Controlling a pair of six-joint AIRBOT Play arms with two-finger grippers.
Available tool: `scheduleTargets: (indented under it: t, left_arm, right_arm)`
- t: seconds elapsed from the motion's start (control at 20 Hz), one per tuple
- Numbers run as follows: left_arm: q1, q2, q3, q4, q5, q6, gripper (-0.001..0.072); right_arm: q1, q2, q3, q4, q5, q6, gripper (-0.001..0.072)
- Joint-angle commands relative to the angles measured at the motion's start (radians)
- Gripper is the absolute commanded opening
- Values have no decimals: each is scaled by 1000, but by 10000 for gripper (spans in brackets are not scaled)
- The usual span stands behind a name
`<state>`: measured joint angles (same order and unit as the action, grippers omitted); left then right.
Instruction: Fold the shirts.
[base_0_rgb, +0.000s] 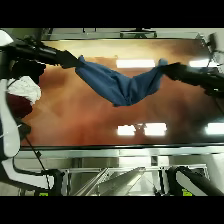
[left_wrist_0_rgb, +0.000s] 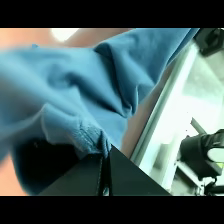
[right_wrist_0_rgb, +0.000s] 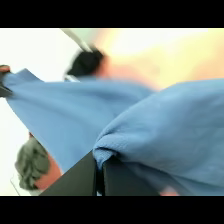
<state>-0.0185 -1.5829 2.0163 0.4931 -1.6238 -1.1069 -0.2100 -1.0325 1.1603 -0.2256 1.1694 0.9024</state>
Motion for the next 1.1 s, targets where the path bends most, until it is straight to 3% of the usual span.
scheduleTargets:
  t: [0.0,0.2,0.3,0.4,0.55,0.8,0.85,0.9,0.95,1.0,1.05]
  left_arm:
    - [-12,196,3,-50,8,-2,18]
    - [-22,367,-23,-39,36,-1,18]
    - [0,449,-104,-8,121,17,21]
    - [14,500,-220,129,248,26,22]
    - [39,458,-396,203,389,60,23]
    - [42,125,-478,196,593,149,21]
    - [42,53,-478,194,655,149,32]
    - [45,-5,-471,198,697,149,275]
    - [59,-61,-441,196,700,148,505]
    - [76,-101,-402,197,670,146,720]
    - [102,-132,-357,198,610,145,720]
  right_arm:
    - [-34,226,30,70,8,-20,16]
    - [-39,401,29,36,-120,-35,16]
    - [-37,432,29,-2,-179,-69,16]
    - [-37,395,27,-56,-201,-67,16]
    - [-3,219,-3,-69,-202,-65,16]
    - [52,-233,-52,-68,-320,-66,22]
    - [51,-326,-51,-58,-381,-66,80]
    - [47,-401,-50,-21,-432,-66,312]
    - [33,-465,-39,30,-443,-66,476]
    - [15,-502,-25,51,-413,-66,484]
    - [-9,-514,-16,46,-367,-67,483]
